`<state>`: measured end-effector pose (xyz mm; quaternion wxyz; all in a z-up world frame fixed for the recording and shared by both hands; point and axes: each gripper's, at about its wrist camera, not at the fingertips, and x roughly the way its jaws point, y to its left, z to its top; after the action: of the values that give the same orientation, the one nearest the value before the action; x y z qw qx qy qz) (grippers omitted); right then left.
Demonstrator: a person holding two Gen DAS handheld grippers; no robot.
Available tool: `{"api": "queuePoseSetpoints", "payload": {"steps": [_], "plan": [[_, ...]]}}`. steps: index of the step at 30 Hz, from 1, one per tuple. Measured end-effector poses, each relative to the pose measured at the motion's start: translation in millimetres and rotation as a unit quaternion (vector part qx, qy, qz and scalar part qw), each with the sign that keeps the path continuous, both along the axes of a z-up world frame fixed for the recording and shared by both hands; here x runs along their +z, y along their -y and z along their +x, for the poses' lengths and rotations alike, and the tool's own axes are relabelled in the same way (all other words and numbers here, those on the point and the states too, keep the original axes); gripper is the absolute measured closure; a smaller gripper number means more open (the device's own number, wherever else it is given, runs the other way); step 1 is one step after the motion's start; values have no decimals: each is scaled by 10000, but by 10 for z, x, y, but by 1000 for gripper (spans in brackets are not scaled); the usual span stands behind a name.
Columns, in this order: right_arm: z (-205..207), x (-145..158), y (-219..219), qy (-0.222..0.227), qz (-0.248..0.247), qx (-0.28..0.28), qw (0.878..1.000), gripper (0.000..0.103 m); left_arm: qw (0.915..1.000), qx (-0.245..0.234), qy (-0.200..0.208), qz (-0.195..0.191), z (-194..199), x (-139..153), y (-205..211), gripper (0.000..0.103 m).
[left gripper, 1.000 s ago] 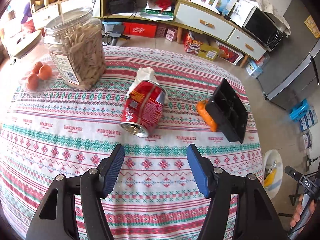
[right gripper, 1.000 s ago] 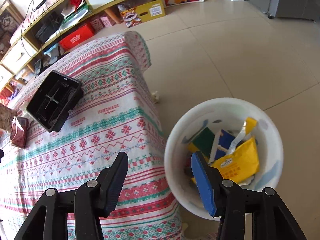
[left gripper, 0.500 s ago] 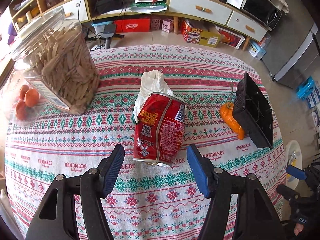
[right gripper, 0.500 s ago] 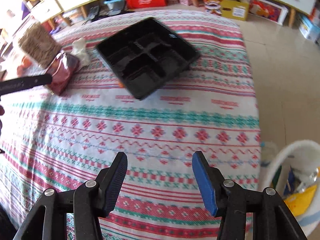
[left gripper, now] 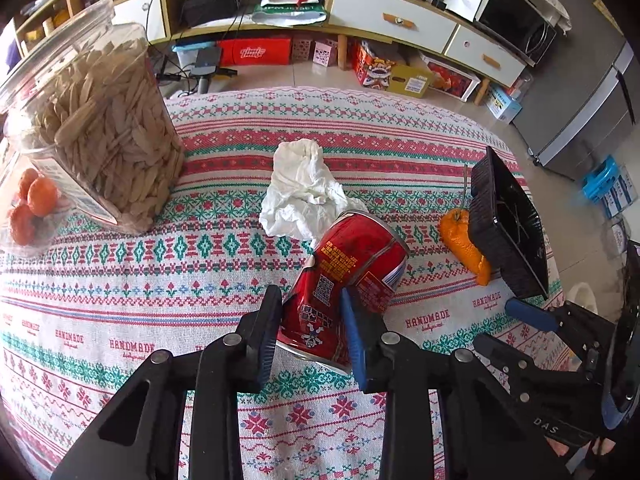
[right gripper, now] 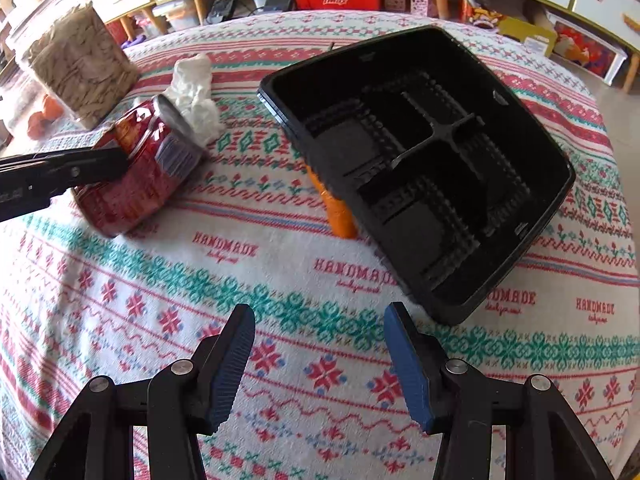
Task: Collect trash
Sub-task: 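Grasp the red can with the left tool while the right tool grasps the orange peel, then carry the red can and orange peel over the white bin and release both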
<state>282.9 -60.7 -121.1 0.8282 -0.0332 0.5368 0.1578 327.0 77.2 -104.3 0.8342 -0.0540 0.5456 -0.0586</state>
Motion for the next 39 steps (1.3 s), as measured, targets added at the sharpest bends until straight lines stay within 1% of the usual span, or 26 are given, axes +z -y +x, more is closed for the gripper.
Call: {"api": "queuePoseSetpoints", "payload": {"steps": [3,5,7,9,12,14,16,17,18,19,20,22,24,25,28,30,32,36,39], "plan": [[62,54,-14,312,-123,-13,9994,44,9998,-188,43,42,-13,15,31,70],[94,104,-20,494,-122,-48,9987,44,9997,-223,-18,-36,-32,18,25,70],[132,153,-33,613,-132,-26,9980,44,9995,-269,-109,-81,-13,-6,18,66],[193,157,-50,673,-222,-11,9975,44,9992,-352,-167,-69,-9,-44,37,56],[316,95,-51,665,-233,-42,9975,44,9981,-576,-229,-37,-24,-88,105,47],[386,36,-62,641,-184,-54,9978,44,9975,-667,-218,32,-43,-103,155,46],[443,-11,-88,692,-206,-51,9974,44,9972,-703,-256,-24,-42,-134,175,46],[458,-30,-102,696,-188,-42,9974,44,9972,-690,-276,-64,-46,-153,175,48],[465,-44,-111,672,-100,-23,9977,50,9972,-688,-276,-87,-47,-168,178,49],[475,-50,-130,600,13,29,9982,73,9971,-706,-256,-80,-56,-175,186,50],[468,-36,-149,577,56,57,9983,80,9971,-719,-243,-50,-72,-174,200,51],[431,35,-197,559,138,148,9982,86,9976,-640,-234,-94,-84,-148,185,55],[387,128,-219,514,266,200,9981,88,9979,-538,-246,-251,-107,-103,148,59],[367,172,-229,463,317,226,9982,89,9981,-489,-244,-287,-115,-78,133,59],[290,268,-207,292,442,204,9984,89,9985,-436,-214,-249,-148,-42,121,60],[233,340,-146,208,509,138,9984,89,9985,-381,-252,-310,-182,-33,112,60],[169,443,-54,163,621,90,9979,89,9986,-301,-250,-363,-225,22,103,60],[13,722,213,216,880,-25,9959,90,9976,-128,-63,-679,-326,261,48,60],[-110,930,457,256,1105,-226,9933,90,9959,-2,94,-899,-416,429,0,60]]}}
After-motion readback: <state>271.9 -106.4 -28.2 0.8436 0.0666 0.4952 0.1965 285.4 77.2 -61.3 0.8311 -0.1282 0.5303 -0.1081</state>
